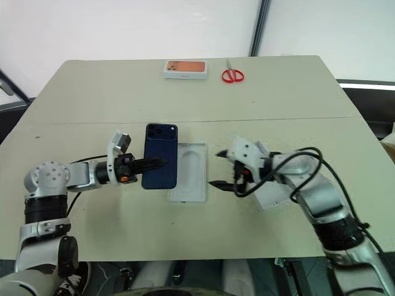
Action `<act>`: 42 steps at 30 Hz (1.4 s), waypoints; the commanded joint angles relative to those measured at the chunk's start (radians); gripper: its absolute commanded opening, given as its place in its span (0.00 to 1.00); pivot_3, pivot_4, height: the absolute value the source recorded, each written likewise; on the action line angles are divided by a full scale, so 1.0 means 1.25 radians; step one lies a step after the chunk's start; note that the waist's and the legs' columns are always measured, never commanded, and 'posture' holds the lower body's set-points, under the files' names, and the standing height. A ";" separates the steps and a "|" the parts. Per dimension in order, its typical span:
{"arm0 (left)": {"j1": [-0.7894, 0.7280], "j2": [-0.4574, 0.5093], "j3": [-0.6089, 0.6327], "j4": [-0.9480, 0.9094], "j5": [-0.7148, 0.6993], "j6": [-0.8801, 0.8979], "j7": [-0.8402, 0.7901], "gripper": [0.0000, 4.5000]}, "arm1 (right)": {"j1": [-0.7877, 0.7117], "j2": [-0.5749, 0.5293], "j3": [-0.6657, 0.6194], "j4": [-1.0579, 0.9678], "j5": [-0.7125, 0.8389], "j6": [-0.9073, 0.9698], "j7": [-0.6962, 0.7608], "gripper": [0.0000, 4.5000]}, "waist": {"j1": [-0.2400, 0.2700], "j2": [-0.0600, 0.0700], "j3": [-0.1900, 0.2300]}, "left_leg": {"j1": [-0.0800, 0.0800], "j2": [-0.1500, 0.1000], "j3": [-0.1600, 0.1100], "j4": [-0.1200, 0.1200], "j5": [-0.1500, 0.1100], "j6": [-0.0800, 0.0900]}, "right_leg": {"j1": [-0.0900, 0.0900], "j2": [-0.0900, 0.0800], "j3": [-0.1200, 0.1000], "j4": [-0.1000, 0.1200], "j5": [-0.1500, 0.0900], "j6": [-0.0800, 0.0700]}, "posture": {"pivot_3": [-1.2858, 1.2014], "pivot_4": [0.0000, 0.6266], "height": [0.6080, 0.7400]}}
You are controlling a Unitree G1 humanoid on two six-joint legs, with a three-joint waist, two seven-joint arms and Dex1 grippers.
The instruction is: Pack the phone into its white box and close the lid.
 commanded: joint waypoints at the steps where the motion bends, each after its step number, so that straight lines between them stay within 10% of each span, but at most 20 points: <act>1: -0.030 -0.029 0.008 0.001 -0.023 0.013 0.013 0.00 | 0.029 -0.031 -0.039 -0.021 0.012 -0.048 0.021 0.99 | -0.002 0.000 0.000 | 0.000 0.000 0.000 0.000 0.000 0.000 | 0.000 0.001 0.000 0.000 0.000 0.000 | 0.52 0.24 1.00; 14: -0.005 -0.092 -0.028 0.009 -0.005 -0.012 0.048 0.00 | 0.039 -0.021 -0.048 -0.027 0.010 -0.070 -0.019 0.99 | 0.003 -0.001 0.001 | 0.000 0.000 0.000 0.001 0.000 0.000 | 0.001 0.000 0.000 0.000 0.000 0.000 | 0.52 0.24 1.00; 22: -0.003 -0.087 -0.069 -0.007 0.006 -0.024 0.046 0.83 | 0.025 -0.005 -0.033 -0.030 0.011 -0.065 -0.031 1.00 | 0.003 -0.001 0.001 | 0.000 0.000 0.000 0.001 0.000 0.000 | 0.001 0.000 0.000 0.000 0.000 0.000 | 0.52 0.24 1.00; 42: -0.021 0.032 -0.186 -0.073 0.039 -0.099 -0.024 0.83 | -0.023 0.036 0.014 0.009 -0.017 -0.081 -0.042 1.00 | 0.003 -0.001 0.001 | 0.000 0.000 0.000 0.001 0.000 0.000 | 0.001 0.000 0.000 0.000 0.000 0.000 | 0.52 0.24 1.00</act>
